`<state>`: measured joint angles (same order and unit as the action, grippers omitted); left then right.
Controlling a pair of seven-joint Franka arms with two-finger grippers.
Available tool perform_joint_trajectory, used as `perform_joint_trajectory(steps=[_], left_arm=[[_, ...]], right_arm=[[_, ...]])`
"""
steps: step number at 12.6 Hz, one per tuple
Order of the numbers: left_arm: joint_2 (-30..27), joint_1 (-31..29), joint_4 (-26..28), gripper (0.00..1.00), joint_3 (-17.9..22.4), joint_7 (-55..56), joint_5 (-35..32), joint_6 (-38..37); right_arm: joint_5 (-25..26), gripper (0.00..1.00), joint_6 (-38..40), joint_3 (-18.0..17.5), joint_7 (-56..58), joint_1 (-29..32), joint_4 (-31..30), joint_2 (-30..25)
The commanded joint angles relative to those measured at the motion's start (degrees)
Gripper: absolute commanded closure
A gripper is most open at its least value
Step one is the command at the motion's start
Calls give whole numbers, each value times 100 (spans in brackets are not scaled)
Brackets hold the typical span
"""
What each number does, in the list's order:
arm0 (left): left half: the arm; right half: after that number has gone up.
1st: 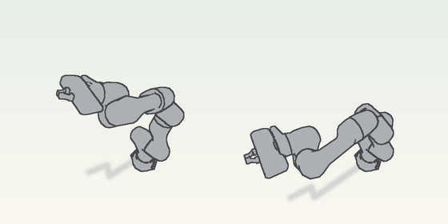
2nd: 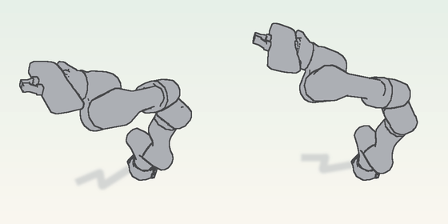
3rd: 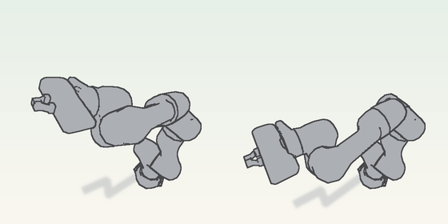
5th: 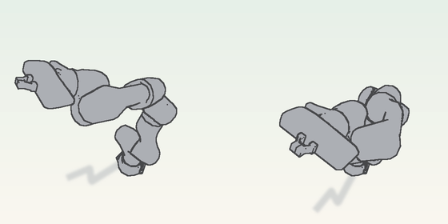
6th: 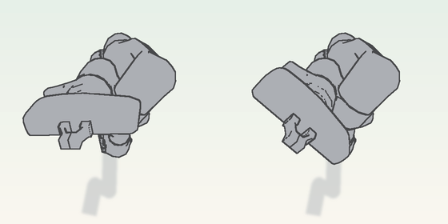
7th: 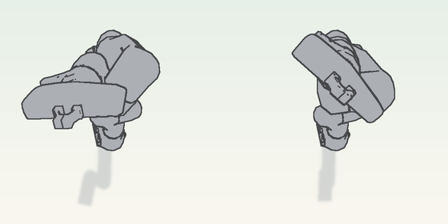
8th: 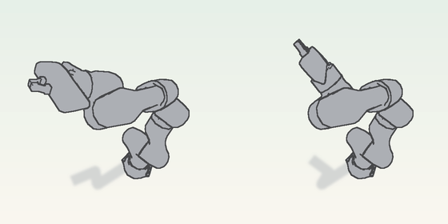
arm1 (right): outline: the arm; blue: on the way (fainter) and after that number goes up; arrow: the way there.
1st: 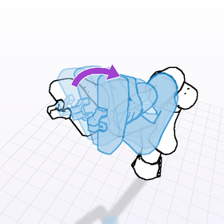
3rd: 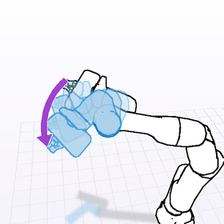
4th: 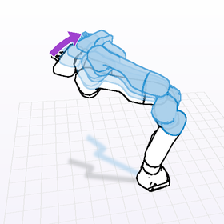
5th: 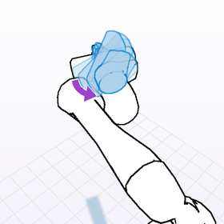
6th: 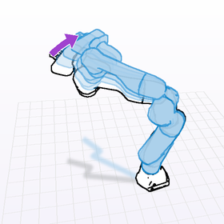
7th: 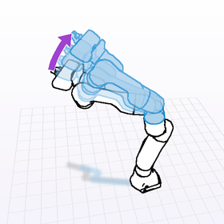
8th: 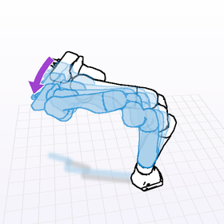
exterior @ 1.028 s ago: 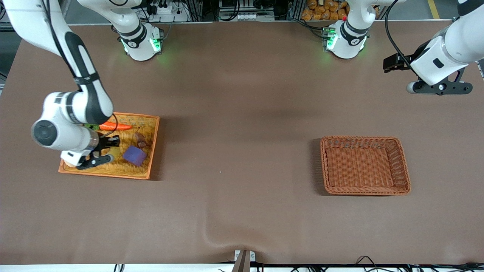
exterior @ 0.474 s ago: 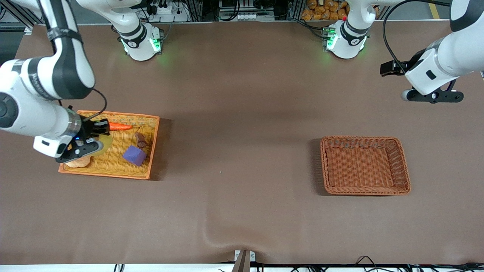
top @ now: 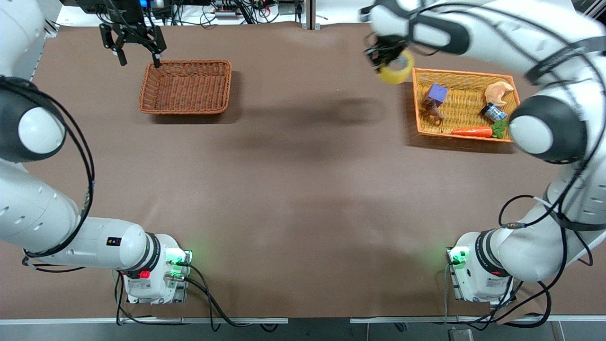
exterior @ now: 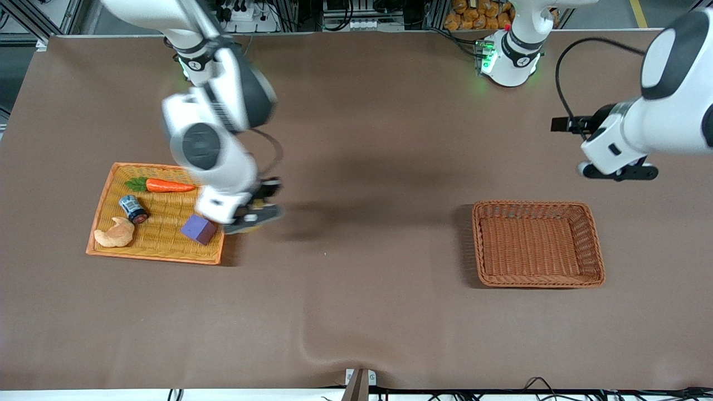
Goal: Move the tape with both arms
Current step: 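Lift the tape with the right gripper while the left gripper moves forward, then lower the tape onto the table and open the right gripper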
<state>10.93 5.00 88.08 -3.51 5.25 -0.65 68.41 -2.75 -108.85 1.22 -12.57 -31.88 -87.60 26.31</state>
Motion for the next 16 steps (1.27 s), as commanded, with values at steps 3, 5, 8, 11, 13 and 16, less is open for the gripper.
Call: perform_joint_trajectory(steps=[3,5,8,11,13,16], left_arm=[[777,-105,-634,0,17,-6,21,-153],[1181,-114,-896,0,17,20,-14,-161],[1280,-245,-959,0,25,29,-23,-109],[1306,-263,-994,0,25,46,-23,-100],[1297,-210,-1240,0,25,55,-23,389],[1166,-245,-1285,0,-44,186,30,1506]], right_arm=[[-700,100,-1389,88,-1938,-1020,1349,1716],[-700,100,-1481,80,-2144,-1206,1876,2270],[-691,100,-1551,106,-2362,-1488,2273,2896],[-718,98,-1771,89,-2583,-1514,2265,2994],[-998,24,-1596,80,-2575,-1409,2274,2889],[-981,0,-1394,123,-2513,-1330,2213,2468]])
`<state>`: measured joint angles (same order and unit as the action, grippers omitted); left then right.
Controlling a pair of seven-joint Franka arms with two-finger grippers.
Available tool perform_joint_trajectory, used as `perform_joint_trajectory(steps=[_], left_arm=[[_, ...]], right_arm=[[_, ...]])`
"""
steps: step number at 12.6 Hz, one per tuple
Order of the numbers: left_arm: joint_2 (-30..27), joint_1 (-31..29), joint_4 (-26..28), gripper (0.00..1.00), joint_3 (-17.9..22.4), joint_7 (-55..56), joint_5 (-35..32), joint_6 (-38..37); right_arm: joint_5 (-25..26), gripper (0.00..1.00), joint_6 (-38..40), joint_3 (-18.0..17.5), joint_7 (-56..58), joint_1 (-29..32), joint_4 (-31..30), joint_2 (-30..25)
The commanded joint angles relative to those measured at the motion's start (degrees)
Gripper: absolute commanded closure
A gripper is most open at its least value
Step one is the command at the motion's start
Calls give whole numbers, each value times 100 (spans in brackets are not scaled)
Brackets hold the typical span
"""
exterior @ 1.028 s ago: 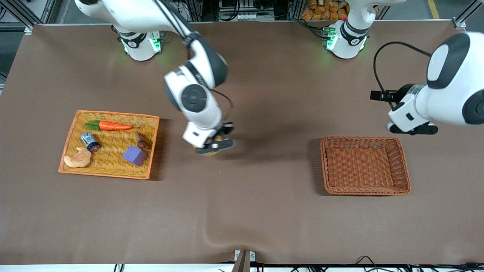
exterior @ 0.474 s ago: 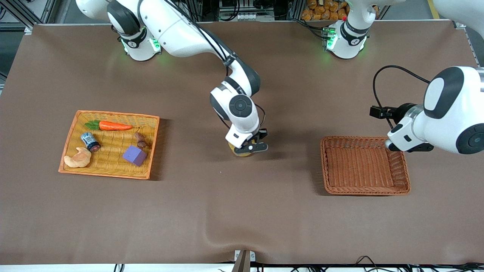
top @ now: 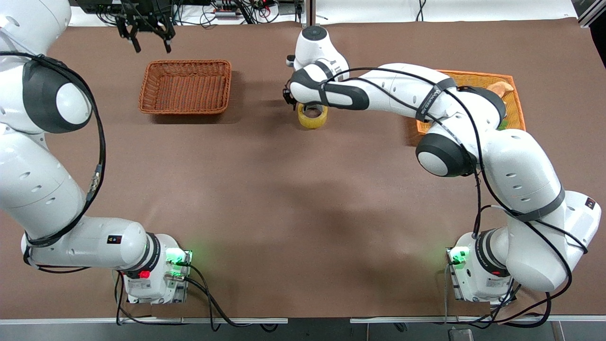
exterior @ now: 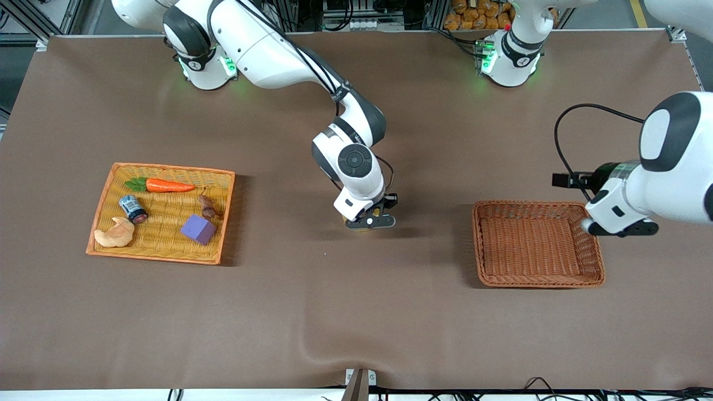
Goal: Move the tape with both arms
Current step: 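Lower the tape onto the table and open the right gripper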
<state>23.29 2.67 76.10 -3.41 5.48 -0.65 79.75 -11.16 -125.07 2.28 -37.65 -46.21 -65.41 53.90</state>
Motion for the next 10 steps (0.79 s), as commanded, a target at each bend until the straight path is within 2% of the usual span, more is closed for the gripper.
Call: perform_joint_trajectory(steps=[1,2,3,4,5,7,9,10], left_arm=[[-105,-20,-60,0,-55,207,39,453],[-96,23,-16,0,-89,208,82,454],[-44,76,71,0,-203,243,178,454],[43,233,98,0,-300,295,188,463],[114,469,90,0,-309,487,188,471],[447,988,20,0,-292,1154,144,550],[606,1340,10,0,-300,1857,144,944],[668,1472,10,0,-309,2051,170,1094]], right_arm=[[-124,0,551,27,3,191,-33,-571],[-80,0,771,79,-66,235,-147,-835],[51,0,765,315,-67,183,-374,-1159],[122,0,773,404,20,235,-559,-1424],[123,0,834,414,317,409,-674,-1618],[158,0,626,431,810,727,-1401,-2310],[123,0,544,379,1528,1419,-2148,-3119],[105,0,832,379,1863,1744,-2326,-3401]])
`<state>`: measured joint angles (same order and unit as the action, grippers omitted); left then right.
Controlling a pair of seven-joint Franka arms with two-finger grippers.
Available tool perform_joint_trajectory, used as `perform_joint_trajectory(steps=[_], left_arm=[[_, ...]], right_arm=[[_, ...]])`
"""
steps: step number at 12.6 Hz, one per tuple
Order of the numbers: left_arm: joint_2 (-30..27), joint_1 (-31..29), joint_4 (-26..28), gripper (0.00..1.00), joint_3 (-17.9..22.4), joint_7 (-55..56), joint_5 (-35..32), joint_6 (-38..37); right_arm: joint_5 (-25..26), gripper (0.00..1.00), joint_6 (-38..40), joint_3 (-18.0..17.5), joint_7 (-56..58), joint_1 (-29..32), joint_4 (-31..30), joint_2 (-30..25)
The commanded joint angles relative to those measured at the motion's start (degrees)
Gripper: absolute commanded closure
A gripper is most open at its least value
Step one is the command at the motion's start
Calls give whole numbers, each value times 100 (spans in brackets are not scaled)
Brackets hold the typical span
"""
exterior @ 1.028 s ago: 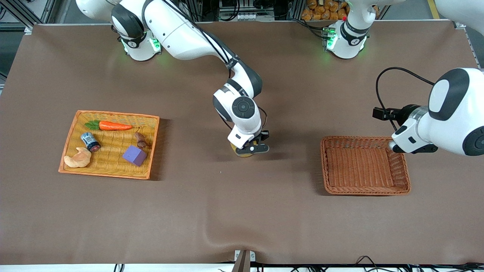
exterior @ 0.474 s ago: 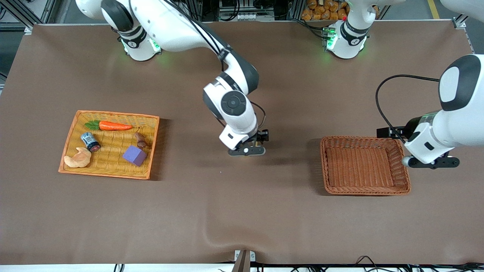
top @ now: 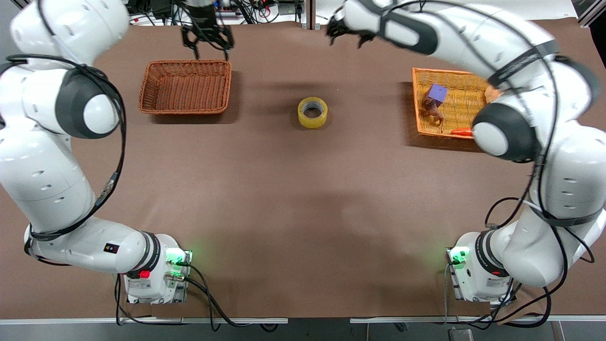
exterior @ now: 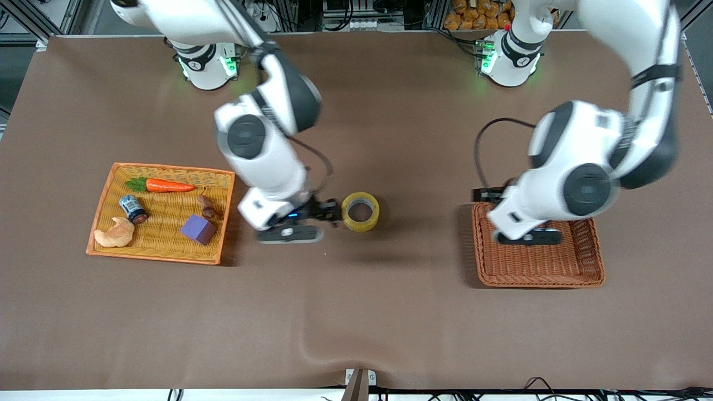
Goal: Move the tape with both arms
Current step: 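Lower the tape onto the table and open the right gripper, then retract the right gripper while the left gripper reaches the tape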
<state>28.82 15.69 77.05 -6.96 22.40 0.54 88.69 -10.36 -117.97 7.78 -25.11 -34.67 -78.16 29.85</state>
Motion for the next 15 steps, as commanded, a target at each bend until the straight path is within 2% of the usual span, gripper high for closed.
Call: perform_joint_trajectory(steps=[1,3,5,8,10,13,15], left_arm=[[210,363,-67,0,46,536,60,280],[439,1012,-58,0,63,1036,8,315],[536,1261,-67,0,81,1546,25,578],[1009,1638,-58,0,63,2573,-1,1727],[1309,1805,-50,0,63,2970,16,2326],[1765,2034,-41,0,63,3489,25,2862],[1820,2044,-32,0,72,3789,-1,3172]], right_arm=[[-27,0,542,-189,760,932,-1018,-1155],[-37,0,958,-189,1014,1469,-1026,-1463],[16,0,1598,-171,2076,1935,-1043,-1788],[182,0,2382,-180,2343,2735,-1018,-2088],[411,0,2366,-171,2668,2983,-1026,-2264],[420,0,2645,-171,2834,3299,-1148,-2650],[910,0,2726,-171,3747,3379,-1140,-2826]])
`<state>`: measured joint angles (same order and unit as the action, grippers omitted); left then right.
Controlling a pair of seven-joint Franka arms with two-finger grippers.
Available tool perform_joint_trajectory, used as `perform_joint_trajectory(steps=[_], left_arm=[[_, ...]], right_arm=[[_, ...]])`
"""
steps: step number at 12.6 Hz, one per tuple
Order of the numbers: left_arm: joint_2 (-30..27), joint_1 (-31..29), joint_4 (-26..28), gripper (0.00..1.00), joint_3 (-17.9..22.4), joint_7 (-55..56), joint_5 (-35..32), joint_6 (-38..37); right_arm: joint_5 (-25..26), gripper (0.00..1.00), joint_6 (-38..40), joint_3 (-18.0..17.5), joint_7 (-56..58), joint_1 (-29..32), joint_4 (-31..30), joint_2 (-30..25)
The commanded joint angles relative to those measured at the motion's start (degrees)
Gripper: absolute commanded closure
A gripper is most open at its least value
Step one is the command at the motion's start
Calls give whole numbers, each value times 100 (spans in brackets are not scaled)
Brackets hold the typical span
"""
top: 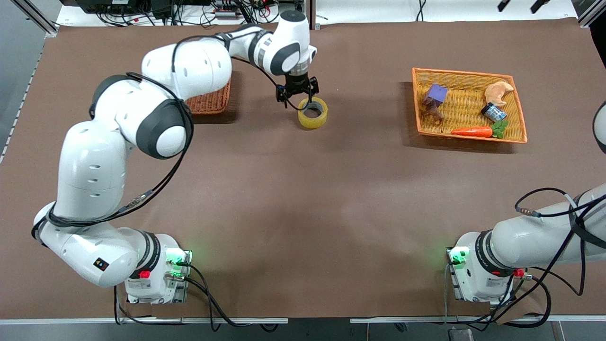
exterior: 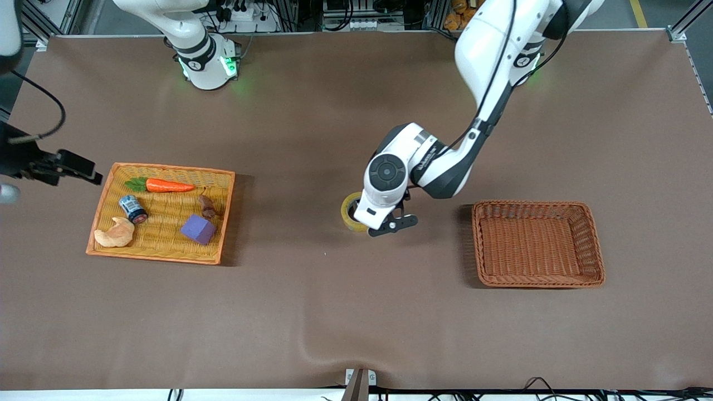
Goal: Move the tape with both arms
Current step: 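Retract the right gripper while the left gripper reaches the tape, then grasp the tape roll rim with the left gripper and lift it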
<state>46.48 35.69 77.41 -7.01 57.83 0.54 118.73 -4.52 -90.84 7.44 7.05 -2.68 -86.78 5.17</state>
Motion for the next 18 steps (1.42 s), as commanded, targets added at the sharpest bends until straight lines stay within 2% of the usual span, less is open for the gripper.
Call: perform_joint_trajectory(steps=[1,4,8,9,10,11,18], left_arm=[[72,60,-59,0,77,246,-10,168],[220,113,-6,0,77,237,-19,177],[414,166,2,0,77,193,-37,186],[423,166,11,40,77,193,-37,186],[423,183,11,91,69,219,-28,177],[415,218,20,100,69,220,-28,159],[240,219,2,100,86,167,-37,-121]], right_arm=[[346,0,22,-120,542,223,-295,-411],[381,0,40,-111,482,373,-742,-525],[320,0,523,-111,-361,294,-489,-446],[329,0,524,-111,-345,303,-489,-446],[337,0,524,-111,-328,329,-497,-446],[337,0,558,-103,-328,321,-489,-446],[294,0,445,-120,-363,355,-383,-446]])
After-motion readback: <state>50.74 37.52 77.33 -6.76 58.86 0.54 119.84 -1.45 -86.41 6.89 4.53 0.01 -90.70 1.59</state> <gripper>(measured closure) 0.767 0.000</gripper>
